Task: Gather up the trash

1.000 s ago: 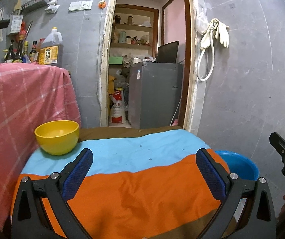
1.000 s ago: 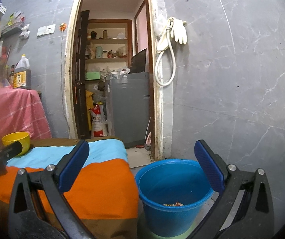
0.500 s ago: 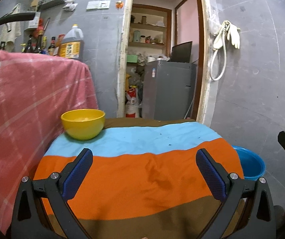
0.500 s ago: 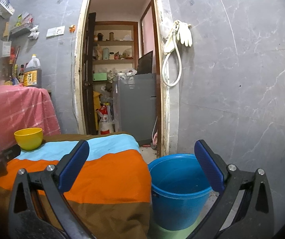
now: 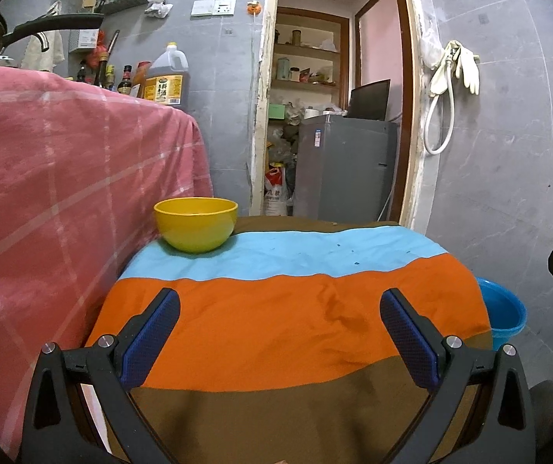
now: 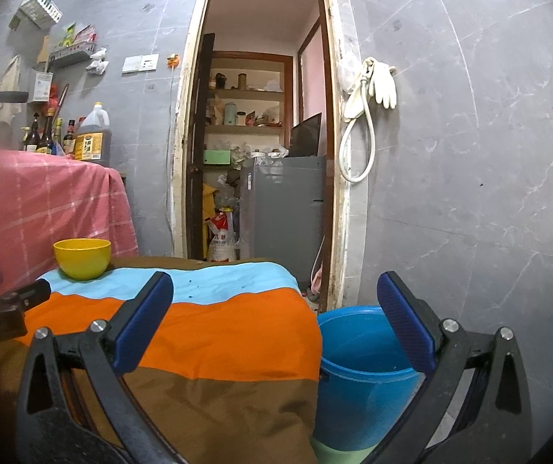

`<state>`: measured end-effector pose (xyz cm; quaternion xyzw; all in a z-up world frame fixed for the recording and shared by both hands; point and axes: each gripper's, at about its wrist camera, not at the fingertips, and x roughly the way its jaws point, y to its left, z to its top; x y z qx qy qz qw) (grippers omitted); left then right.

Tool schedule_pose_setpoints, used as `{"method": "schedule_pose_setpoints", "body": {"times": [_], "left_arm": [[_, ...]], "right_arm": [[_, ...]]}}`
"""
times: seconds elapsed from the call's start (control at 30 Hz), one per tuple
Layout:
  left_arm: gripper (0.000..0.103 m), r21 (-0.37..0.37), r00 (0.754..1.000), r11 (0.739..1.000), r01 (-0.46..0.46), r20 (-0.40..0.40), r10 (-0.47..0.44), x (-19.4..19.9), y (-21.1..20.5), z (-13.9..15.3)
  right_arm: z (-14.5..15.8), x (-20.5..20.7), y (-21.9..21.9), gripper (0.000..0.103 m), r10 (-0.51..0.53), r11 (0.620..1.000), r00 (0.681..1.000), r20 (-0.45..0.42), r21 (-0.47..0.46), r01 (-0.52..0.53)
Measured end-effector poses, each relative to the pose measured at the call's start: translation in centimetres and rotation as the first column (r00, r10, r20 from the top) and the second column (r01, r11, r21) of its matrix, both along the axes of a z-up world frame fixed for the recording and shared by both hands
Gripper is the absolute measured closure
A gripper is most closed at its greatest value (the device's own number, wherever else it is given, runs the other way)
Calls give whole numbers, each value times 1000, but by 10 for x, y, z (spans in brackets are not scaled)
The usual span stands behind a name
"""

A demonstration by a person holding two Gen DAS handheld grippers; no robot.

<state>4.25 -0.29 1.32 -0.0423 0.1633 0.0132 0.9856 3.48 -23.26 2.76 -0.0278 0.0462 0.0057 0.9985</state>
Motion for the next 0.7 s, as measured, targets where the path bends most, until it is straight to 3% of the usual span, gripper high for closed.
{"method": "schedule_pose_setpoints", "body": {"times": [0.7], "left_arm": [[1,0,1000,1000,-1,-6,1,-13,-3,-20]], "right_arm": [[-24,2,3,0,11,1000,998,-58,-9,-12]]}}
